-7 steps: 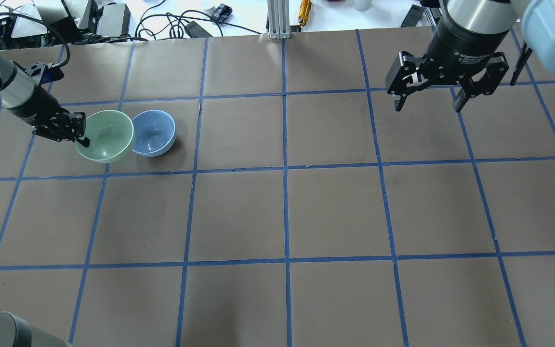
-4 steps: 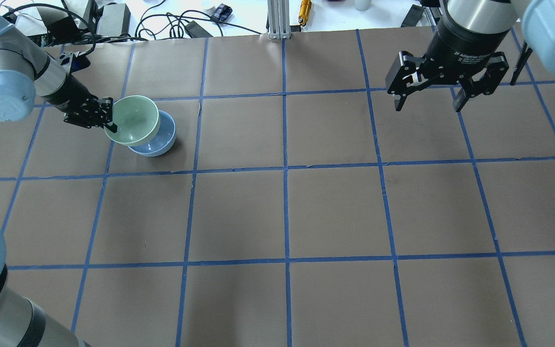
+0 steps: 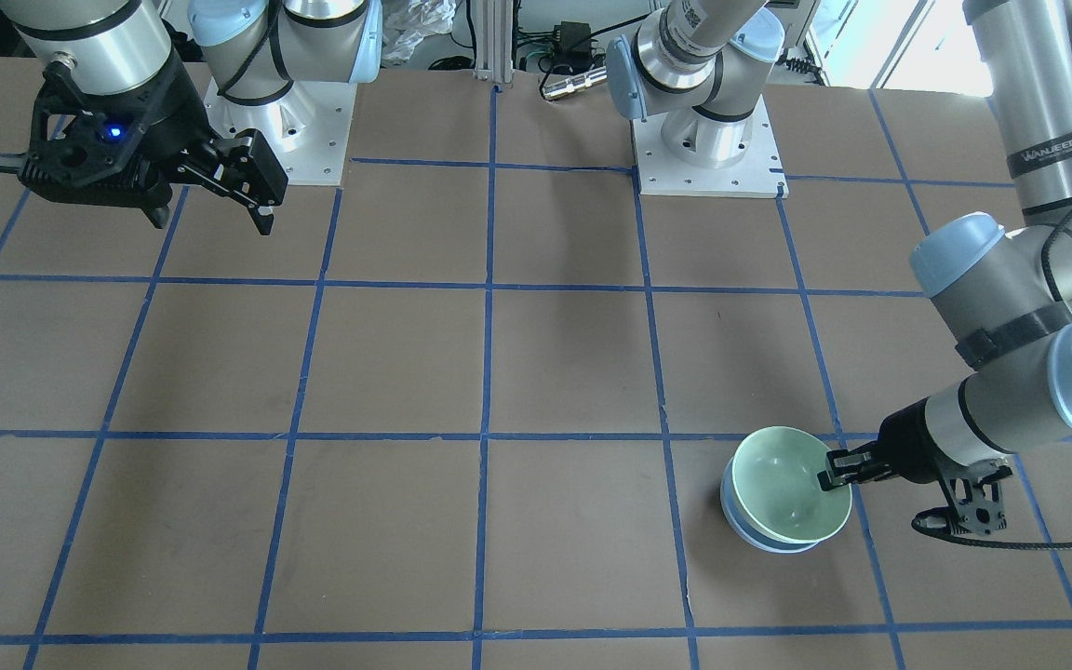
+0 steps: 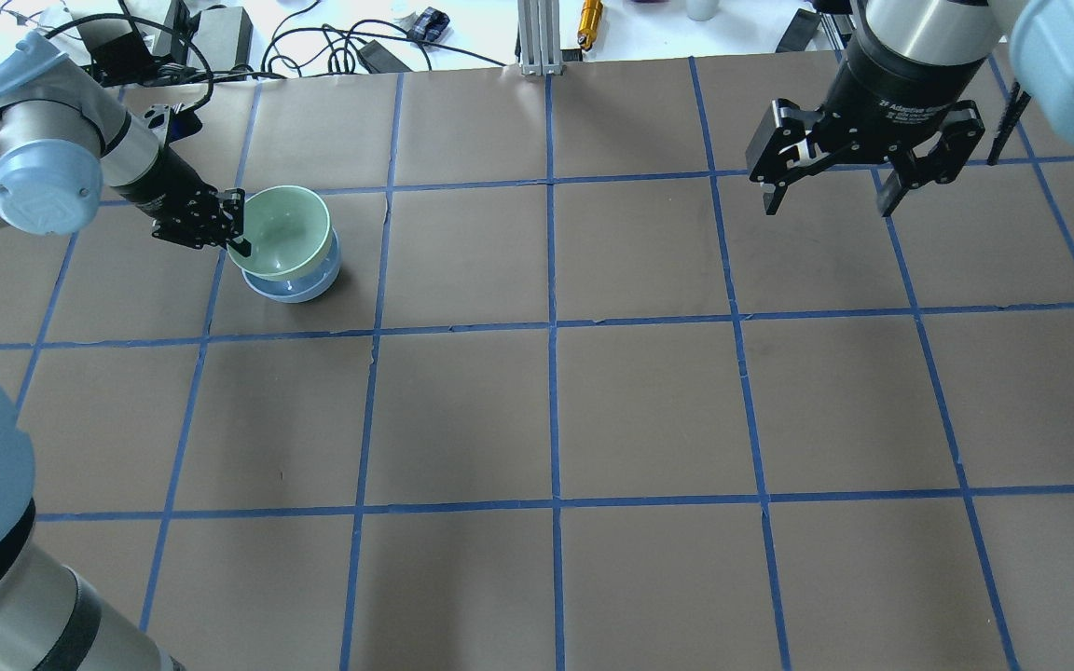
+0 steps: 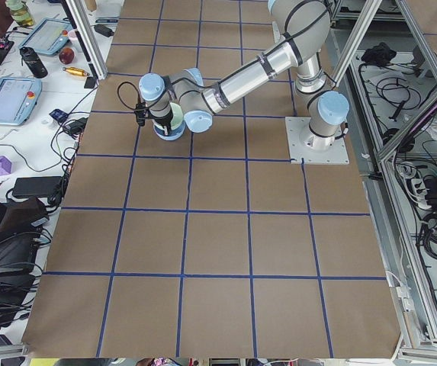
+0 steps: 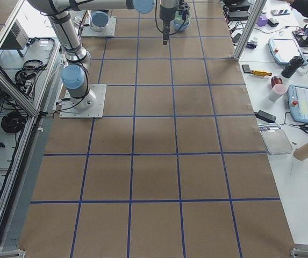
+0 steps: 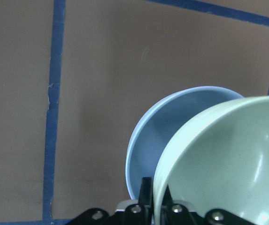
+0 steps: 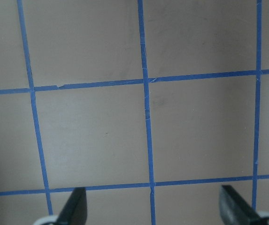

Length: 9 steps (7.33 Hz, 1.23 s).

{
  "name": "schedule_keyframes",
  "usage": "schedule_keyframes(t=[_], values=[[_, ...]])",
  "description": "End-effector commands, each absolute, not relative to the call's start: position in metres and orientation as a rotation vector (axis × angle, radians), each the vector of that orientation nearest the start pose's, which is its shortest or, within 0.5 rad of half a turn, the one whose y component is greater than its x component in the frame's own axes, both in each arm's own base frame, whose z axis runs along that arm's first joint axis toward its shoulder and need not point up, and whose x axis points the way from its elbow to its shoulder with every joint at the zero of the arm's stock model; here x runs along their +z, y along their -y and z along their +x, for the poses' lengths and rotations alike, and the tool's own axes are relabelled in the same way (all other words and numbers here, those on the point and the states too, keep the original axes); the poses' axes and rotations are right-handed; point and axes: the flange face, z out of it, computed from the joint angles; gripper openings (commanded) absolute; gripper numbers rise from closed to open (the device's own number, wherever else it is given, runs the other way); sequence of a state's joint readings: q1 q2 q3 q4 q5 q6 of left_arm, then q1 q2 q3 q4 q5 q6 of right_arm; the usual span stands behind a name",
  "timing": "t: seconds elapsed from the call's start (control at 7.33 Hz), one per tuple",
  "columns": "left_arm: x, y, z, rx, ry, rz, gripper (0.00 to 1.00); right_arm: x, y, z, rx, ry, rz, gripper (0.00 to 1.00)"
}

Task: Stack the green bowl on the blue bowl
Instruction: 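Lower the green bowl into the blue bowl and open the left gripper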

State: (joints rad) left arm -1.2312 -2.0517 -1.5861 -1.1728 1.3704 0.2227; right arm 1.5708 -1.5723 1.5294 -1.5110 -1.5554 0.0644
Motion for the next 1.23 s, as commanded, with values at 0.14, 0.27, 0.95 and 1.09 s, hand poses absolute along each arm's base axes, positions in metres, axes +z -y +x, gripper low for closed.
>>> schedule_keyframes(t=[0.14, 0.27, 0.95, 1.09], values=[[0.235, 0.648, 0.068, 0.071, -3.333, -0.194, 0.76, 0.502, 0.489, 0.135, 0.03, -3.125, 0.101, 1.0], [0.238, 0.649, 0.069, 0.061, -3.332, -0.193, 0.83, 0.503, 0.489, 0.135, 0.027, -3.125, 0.101, 1.0], [0.37, 0.61, -0.012, 0.016, -3.192, -0.132, 0.97, 0.503, 0.489, 0.135, 0.025, -3.125, 0.101, 1.0], [0.404, 0.59, -0.034, -0.011, -3.191, -0.152, 0.99, 0.503, 0.489, 0.135, 0.027, -3.125, 0.101, 1.0]])
